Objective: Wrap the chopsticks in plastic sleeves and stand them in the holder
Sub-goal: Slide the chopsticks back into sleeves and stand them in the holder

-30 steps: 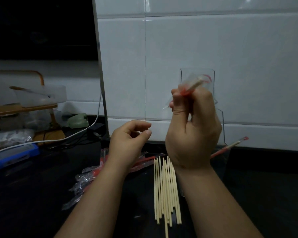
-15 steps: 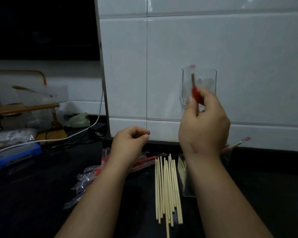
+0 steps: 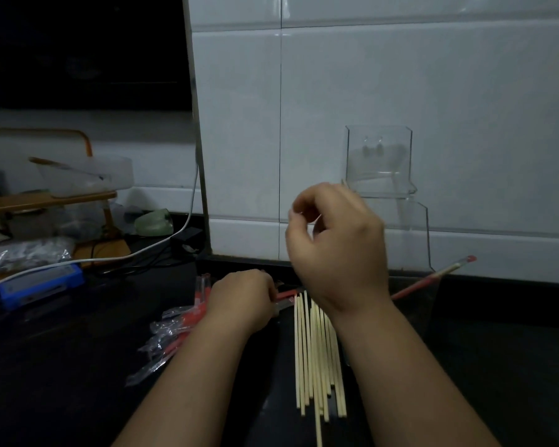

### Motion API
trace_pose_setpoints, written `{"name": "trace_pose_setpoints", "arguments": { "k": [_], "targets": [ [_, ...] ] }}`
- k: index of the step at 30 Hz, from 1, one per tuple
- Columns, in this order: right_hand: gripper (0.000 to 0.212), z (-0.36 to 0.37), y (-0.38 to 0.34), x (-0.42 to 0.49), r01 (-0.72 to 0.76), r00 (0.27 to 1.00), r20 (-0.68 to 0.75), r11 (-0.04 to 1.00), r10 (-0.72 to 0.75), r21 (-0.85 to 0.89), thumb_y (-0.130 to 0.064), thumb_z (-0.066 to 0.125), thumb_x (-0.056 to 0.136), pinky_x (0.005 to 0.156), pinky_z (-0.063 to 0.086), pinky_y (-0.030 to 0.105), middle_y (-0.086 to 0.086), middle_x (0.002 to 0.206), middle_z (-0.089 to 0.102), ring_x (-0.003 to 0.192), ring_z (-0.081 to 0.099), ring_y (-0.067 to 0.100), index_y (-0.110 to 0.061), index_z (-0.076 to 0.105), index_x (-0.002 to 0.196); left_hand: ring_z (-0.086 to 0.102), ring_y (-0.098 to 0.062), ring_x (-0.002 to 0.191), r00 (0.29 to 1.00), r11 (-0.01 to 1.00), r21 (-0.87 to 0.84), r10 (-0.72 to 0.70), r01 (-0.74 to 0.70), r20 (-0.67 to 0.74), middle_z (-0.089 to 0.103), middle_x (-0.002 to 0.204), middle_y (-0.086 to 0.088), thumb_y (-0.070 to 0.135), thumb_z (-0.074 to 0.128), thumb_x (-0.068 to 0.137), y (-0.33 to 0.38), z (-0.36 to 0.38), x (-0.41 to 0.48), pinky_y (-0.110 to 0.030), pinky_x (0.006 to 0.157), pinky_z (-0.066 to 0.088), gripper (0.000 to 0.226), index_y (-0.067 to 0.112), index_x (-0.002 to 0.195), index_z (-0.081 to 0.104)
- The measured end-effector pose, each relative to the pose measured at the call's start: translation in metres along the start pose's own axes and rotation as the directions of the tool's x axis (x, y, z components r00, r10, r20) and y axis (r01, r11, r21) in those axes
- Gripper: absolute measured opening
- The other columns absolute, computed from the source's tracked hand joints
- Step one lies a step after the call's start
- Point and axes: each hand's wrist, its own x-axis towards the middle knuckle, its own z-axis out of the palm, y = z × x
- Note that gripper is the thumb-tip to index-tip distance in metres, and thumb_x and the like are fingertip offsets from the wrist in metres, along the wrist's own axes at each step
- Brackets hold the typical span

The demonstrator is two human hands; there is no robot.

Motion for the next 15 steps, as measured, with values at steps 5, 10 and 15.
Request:
{"name": "trace_pose_setpoints", "arguments": {
  "k": [5,10,15],
  "targets": [
    [0.004,0.010,-0.010,-0.007,-0.009,0.972,0.233,0.999,0.018,-0.040,-0.015,0.062,0.085,0.063,0.048,0.036,0.000,0.078,0.063,0.070,0.057,0.020,-0.015,0.065,0.083,0.051,-0.024,0.077,0.997,0.998,0.045,-0.047,0.044,0.062,0.061,0.089,-0.003,0.029,0.063,0.088,-0.003,0.006,0.000,-0.037,0.075,0.046,0.031,0.029,0.068,0.039],
    [0.019,0.010,-0.018,-0.006,-0.258,0.714,0.586,0.922,0.384,-0.289,-0.012,0.056,0.090,0.072,0.044,0.024,0.003,0.101,0.065,0.093,0.062,0.021,-0.019,0.068,0.104,0.063,-0.030,0.100,0.994,0.997,-0.026,-0.075,0.077,0.074,0.068,0.113,-0.010,0.017,0.054,0.091,-0.004,0.001,0.004,-0.038,0.087,0.049,0.011,0.021,0.096,0.064],
    [0.028,0.019,-0.016,-0.014,-0.236,0.285,0.761,0.812,0.583,-0.534,-0.004,0.057,0.089,0.074,0.048,0.031,0.015,0.101,0.065,0.102,0.064,0.030,-0.005,0.064,0.117,0.061,-0.021,0.090,0.990,0.973,-0.195,-0.133,0.122,-0.040,0.070,0.105,-0.002,0.025,0.063,0.088,-0.005,-0.009,0.006,-0.030,0.080,0.047,0.016,0.029,0.099,0.075]
  ]
}}
